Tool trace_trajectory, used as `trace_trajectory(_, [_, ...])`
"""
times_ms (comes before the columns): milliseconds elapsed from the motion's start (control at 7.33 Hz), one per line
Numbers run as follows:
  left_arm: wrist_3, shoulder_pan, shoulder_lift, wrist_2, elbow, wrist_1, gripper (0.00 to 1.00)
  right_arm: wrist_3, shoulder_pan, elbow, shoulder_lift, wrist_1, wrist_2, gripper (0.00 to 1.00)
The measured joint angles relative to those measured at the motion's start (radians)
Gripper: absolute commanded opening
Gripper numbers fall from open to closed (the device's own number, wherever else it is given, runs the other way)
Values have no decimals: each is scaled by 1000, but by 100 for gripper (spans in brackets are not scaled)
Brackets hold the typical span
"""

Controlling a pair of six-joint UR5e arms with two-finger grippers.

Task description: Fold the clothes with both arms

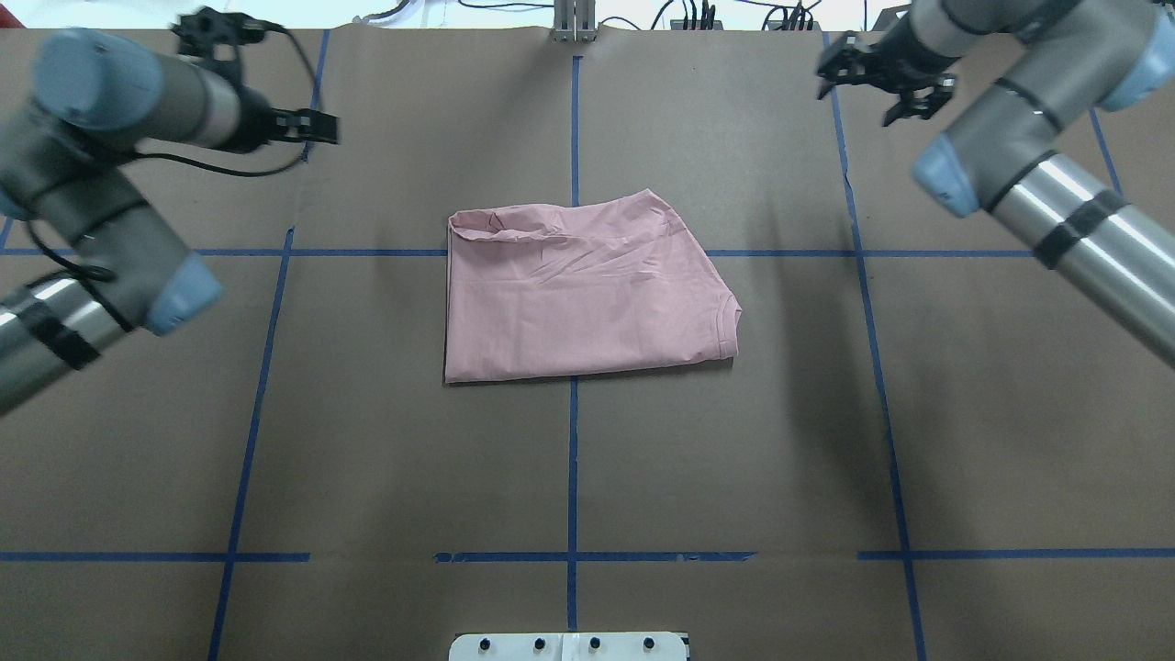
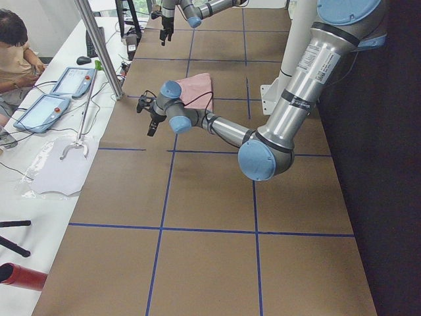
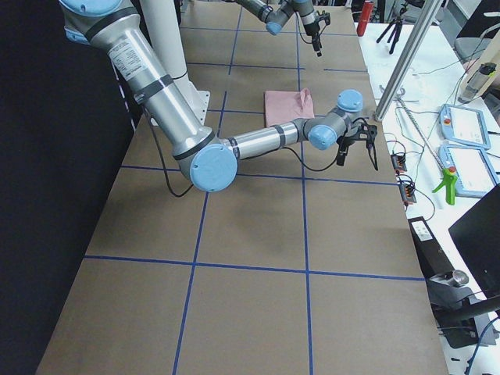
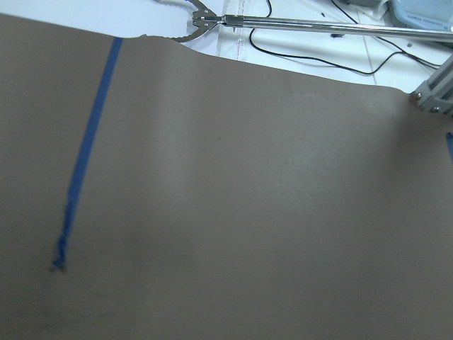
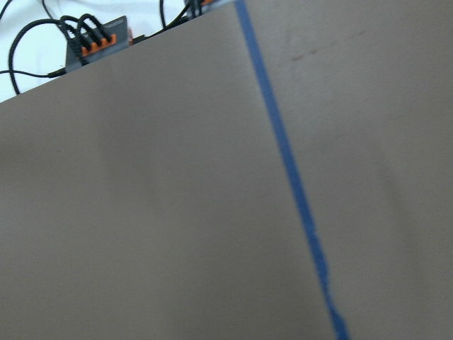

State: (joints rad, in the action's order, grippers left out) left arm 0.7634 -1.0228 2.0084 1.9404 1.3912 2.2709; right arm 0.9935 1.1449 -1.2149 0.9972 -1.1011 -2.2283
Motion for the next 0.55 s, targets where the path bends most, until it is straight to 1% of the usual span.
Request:
trace_trajectory(136, [-176,-91,-50,77,0,-9,100,-177,77,-2,54,-27,-45,100])
trace_trajectory(273, [-320,-193,-100,170,0,-22,100,-367,161,-7,88,-103,-82,100])
trace_trajectory(409, [-448,-305,-143,271,9,-55,100,-557,240,-25,115,-216,-104,100])
trace_trajectory(546, [-565,-409,-181,348,31,-115,100,-719,307,-67,150,-335,-113,100])
